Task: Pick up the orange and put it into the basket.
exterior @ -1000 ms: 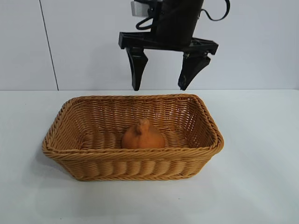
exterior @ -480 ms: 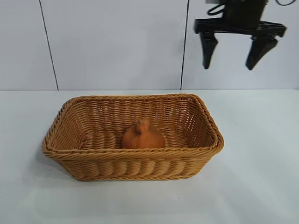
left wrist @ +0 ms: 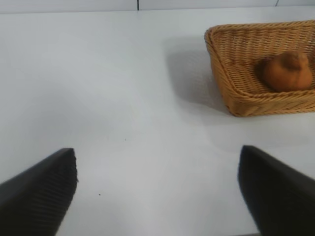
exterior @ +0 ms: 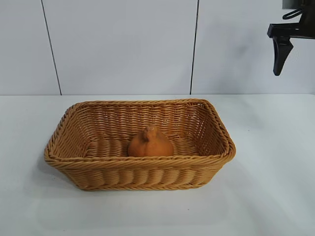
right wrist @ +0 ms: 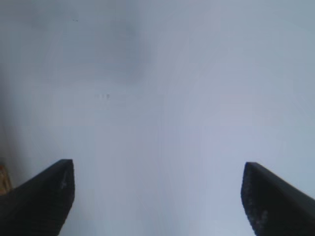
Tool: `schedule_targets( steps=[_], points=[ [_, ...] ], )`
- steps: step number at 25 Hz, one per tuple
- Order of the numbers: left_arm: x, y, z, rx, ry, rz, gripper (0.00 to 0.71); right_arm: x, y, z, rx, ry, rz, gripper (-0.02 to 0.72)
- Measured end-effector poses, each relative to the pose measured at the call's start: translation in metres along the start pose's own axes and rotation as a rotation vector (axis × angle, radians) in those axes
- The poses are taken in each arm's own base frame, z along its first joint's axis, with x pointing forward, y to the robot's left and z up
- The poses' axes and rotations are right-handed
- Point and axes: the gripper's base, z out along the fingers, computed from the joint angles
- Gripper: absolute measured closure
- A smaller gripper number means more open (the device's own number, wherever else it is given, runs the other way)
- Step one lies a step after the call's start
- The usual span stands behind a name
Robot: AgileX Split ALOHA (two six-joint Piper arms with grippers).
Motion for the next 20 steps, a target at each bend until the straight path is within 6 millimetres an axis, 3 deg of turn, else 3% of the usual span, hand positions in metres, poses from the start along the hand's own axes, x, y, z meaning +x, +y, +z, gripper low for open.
schedule_targets(
  steps=[5, 13, 20],
  points=[
    [0.000, 0.000, 0.000, 0.000, 0.000, 0.000, 0.077, 0.048, 0.005, -0.009, -0.005, 0.072, -0.022, 0.071],
    [0.000, 0.000, 0.000, -0.003, 0.000, 0.001, 0.077, 0.150, 0.005, -0.040, -0.024, 0.108, -0.064, 0.071],
    [0.000, 0.000, 0.000, -0.003, 0.000, 0.002, 0.077, 0.235, -0.003, -0.054, -0.028, 0.013, -0.064, 0.071]
  ],
)
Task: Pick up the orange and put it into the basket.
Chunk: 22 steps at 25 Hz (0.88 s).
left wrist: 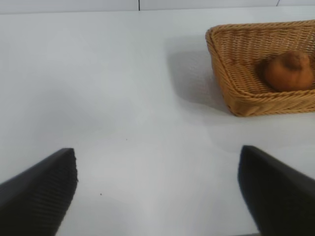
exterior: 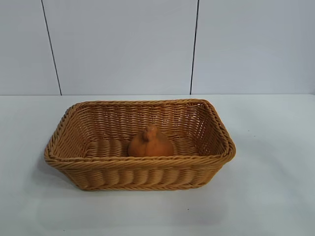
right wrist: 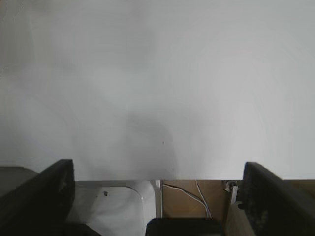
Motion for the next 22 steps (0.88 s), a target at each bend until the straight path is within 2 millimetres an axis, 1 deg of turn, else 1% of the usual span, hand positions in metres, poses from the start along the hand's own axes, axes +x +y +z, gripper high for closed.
schedule_targets(
  steps=[7, 9, 10, 11, 16, 22],
  points=[
    [0.000, 0.000, 0.000, 0.000, 0.000, 0.000, 0.077, 0.064, -0.002, -0.004, -0.006, -0.265, -0.013, 0.071],
    [0.000, 0.000, 0.000, 0.000, 0.000, 0.000, 0.077, 0.079, -0.002, -0.004, -0.006, -0.332, -0.018, 0.071],
    [0.000, 0.000, 0.000, 0.000, 0.000, 0.000, 0.077, 0.079, -0.002, -0.004, -0.006, -0.332, -0.018, 0.071],
    [0.000, 0.000, 0.000, 0.000, 0.000, 0.000, 0.077, 0.092, -0.003, -0.004, -0.007, -0.388, -0.020, 0.071],
    [0.000, 0.000, 0.000, 0.000, 0.000, 0.000, 0.077, 0.113, -0.003, -0.018, -0.011, -0.559, -0.022, 0.071],
    [0.000, 0.000, 0.000, 0.000, 0.000, 0.000, 0.077, 0.135, -0.004, -0.029, -0.014, -0.715, -0.023, 0.071]
  ],
)
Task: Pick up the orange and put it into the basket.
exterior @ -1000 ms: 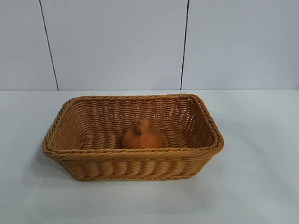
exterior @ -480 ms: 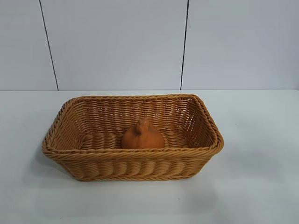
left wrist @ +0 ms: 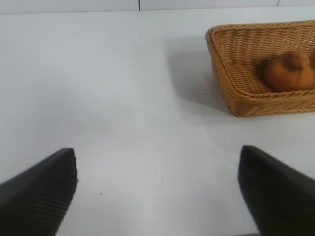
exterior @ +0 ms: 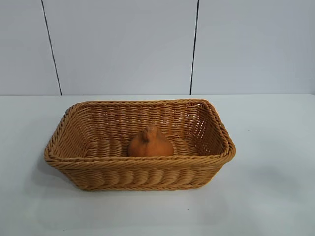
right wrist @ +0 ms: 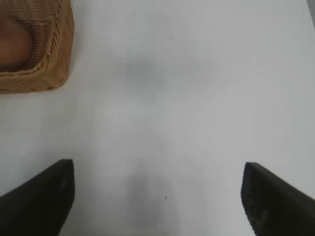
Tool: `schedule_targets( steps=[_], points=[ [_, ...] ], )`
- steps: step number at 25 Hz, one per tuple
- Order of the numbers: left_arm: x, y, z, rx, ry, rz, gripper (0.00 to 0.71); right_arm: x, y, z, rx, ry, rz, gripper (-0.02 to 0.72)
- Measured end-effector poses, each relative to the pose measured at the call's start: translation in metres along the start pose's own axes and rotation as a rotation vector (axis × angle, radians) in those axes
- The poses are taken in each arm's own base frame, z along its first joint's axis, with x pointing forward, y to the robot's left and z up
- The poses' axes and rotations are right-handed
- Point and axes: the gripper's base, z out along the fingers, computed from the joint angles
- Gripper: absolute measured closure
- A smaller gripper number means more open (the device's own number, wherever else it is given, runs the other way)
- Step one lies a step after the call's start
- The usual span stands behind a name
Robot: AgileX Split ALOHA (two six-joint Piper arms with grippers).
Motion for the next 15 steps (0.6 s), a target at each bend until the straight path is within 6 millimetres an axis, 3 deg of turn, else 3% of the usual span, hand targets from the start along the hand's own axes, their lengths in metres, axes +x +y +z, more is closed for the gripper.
schedule_targets(
  steps=[9, 15],
  points=[
    [0.000, 0.000, 0.000, -0.001, 0.001, 0.001, 0.077, 0.020, 0.000, -0.031, 0.000, -0.237, -0.001, 0.071],
    [0.000, 0.000, 0.000, -0.002, 0.001, 0.001, 0.077, 0.022, 0.000, -0.033, 0.000, -0.257, 0.003, 0.071]
  ],
)
